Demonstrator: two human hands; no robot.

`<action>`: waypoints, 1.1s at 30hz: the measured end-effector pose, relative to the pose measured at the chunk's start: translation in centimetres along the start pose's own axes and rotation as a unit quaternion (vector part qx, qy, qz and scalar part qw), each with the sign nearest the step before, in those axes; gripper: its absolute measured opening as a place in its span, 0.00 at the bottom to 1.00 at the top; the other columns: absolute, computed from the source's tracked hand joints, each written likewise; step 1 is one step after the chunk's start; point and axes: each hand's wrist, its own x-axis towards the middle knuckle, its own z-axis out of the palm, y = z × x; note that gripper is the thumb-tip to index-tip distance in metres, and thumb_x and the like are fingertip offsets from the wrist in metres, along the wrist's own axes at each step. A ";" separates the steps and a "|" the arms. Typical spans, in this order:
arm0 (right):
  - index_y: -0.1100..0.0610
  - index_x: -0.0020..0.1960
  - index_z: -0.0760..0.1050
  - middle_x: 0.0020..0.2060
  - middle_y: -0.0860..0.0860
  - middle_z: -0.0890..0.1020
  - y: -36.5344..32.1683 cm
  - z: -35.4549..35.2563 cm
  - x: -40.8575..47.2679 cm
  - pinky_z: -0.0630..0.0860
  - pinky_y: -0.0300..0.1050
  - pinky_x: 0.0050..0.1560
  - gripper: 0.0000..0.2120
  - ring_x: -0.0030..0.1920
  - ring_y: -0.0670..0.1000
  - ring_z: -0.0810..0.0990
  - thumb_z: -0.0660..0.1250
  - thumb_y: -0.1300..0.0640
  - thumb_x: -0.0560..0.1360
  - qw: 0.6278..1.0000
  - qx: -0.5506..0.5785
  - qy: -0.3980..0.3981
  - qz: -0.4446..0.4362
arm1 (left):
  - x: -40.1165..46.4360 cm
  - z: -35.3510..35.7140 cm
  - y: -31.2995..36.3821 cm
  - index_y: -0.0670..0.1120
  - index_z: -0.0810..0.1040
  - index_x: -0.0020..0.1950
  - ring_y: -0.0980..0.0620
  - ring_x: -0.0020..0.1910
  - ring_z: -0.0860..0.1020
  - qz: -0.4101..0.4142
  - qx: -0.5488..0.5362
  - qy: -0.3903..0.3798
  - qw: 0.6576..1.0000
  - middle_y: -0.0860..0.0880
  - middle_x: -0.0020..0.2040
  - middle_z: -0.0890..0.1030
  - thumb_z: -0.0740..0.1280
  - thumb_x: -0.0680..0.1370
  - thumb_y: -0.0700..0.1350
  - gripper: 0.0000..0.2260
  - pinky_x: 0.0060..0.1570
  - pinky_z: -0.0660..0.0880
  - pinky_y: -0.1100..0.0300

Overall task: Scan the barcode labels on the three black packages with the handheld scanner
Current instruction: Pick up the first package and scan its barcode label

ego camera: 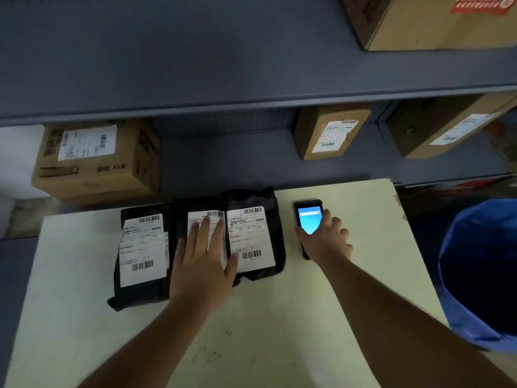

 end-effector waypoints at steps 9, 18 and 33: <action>0.57 0.81 0.60 0.72 0.56 0.70 0.4 1.6 1.9 0.77 0.59 0.66 0.49 0.71 0.59 0.72 0.76 0.33 0.72 0.999 -0.009 -0.002 0.041 | 0.2 1.6 0.7 0.53 0.47 0.87 0.45 0.86 0.48 0.009 -0.008 0.020 1.000 0.47 0.88 0.49 0.51 0.83 0.66 0.36 0.82 0.45 0.47; 0.56 0.79 0.62 0.71 0.56 0.74 0.8 1.4 1.8 0.78 0.59 0.66 0.42 0.68 0.59 0.76 0.76 0.40 0.73 0.999 0.022 -0.003 0.024 | 0.3 2.0 1.1 0.51 0.53 0.87 0.43 0.86 0.53 -0.006 -0.009 0.013 1.000 0.45 0.87 0.55 0.54 0.84 0.63 0.34 0.82 0.52 0.45; 0.55 0.74 0.65 0.61 0.53 0.78 4.7 0.4 -1.9 0.80 0.45 0.37 0.39 0.58 0.59 0.81 0.81 0.51 0.70 0.986 0.150 -0.060 0.035 | 8.6 -0.9 1.9 0.48 0.47 0.87 0.44 0.86 0.48 0.007 -0.007 -0.008 1.000 0.46 0.87 0.52 0.56 0.86 0.57 0.33 0.82 0.51 0.45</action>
